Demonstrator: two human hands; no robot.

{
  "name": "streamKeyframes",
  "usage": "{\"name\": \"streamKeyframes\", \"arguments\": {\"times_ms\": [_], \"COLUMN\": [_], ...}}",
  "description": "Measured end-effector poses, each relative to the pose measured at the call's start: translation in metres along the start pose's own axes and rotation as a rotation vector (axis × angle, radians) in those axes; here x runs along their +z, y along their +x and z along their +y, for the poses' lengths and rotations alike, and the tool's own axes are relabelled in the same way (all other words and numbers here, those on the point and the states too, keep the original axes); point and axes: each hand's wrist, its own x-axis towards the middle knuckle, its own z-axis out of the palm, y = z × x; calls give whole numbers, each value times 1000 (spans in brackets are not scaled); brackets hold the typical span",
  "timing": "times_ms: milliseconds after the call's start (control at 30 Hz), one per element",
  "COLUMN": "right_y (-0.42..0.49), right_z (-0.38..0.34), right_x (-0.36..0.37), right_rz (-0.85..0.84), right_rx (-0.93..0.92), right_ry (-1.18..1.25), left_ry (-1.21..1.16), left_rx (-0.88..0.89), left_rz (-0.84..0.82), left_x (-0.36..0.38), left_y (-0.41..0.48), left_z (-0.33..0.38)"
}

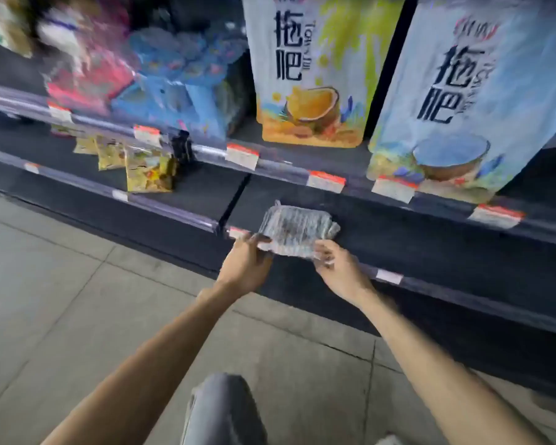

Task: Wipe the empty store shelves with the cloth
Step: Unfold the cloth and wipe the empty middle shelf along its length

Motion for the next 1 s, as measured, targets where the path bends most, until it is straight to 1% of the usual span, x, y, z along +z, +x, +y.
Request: {"name": "streamKeyframes", "arguments": {"times_ms": [33, 100, 133, 200, 267, 333, 467, 533, 600, 700, 767, 833, 867, 933, 1000], "right_y": [5, 21, 32, 49, 58, 57, 52, 53, 53, 53, 50, 50, 50, 50, 50], "right_z": [7, 26, 34, 56, 60, 64, 57, 57, 58, 55, 49, 40, 37, 33, 30], "right_x": [1, 3, 3, 13, 10, 14, 24, 26, 26, 26, 25, 24, 23, 23, 25], "right_rz": [32, 112, 152, 197, 167, 209, 213, 190, 202, 322, 414, 427, 423, 435, 448], "right_rx": [-36, -131, -196, -304, -321, -339, -303, -291, -271, -224, -172, -127, -105, -96, -133], "right_ry": [-44, -122, -160, -276, -356, -370, -414, -389, -347, -247, -159, -86, -53, 3, 23], "left_ry": [12, 120, 150, 238, 258, 235, 127, 92, 59, 0, -85, -209, -262, -299, -315], "left_rx": [40, 153, 182, 299, 351, 416, 385, 354, 348, 345, 351, 365, 372, 387, 396], "left_rz": [23, 63, 52, 70, 73, 137, 171, 185, 199, 204, 199, 172, 132, 69, 80], "left_x": [12, 38, 47, 70, 75, 83, 83, 83, 85, 85, 81, 75, 71, 66, 63], "left_y": [7, 31, 41, 58, 65, 65, 63, 66, 70, 71, 68, 65, 63, 58, 52], "left_z": [-6, -24, -31, -50, -62, -72, -74, -72, -71, -67, -64, -61, -58, -53, -49]}}
